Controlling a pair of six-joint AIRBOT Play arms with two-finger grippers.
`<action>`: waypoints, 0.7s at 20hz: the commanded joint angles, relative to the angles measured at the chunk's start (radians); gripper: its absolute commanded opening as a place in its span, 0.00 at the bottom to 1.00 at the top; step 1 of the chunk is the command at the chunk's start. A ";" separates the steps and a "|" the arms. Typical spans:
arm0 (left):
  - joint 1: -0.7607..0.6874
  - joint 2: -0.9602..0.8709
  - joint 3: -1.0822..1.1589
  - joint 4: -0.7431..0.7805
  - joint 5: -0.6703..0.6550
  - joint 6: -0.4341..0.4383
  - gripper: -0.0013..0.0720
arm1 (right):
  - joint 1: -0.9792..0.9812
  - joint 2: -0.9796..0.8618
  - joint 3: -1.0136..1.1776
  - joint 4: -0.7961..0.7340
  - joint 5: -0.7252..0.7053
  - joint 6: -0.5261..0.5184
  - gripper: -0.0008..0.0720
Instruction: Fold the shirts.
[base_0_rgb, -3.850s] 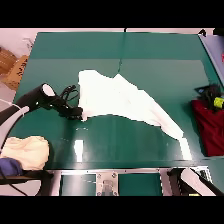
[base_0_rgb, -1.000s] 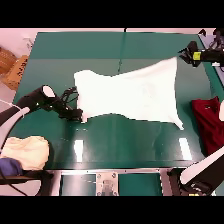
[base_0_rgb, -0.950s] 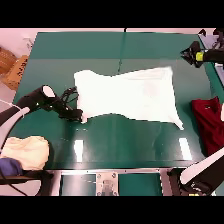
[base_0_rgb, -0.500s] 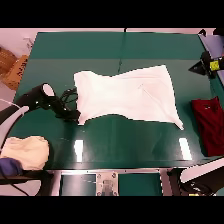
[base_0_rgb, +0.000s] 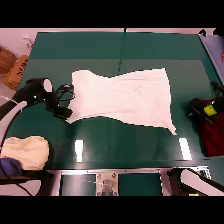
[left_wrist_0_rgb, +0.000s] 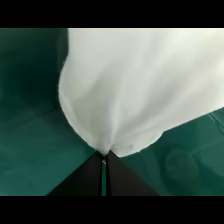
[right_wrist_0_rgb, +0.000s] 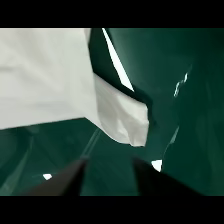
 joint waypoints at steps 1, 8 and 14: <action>0.000 0.000 0.005 0.050 0.018 -0.008 0.05 | -0.001 0.120 -0.230 -0.028 -0.050 -0.005 0.84; 0.000 0.000 0.005 0.000 0.042 -0.009 0.05 | 0.052 0.102 -0.305 0.024 -0.188 -0.049 0.84; 0.000 0.000 0.005 -0.042 0.039 -0.009 0.05 | 0.056 -0.050 -0.305 0.024 -0.264 -0.050 0.84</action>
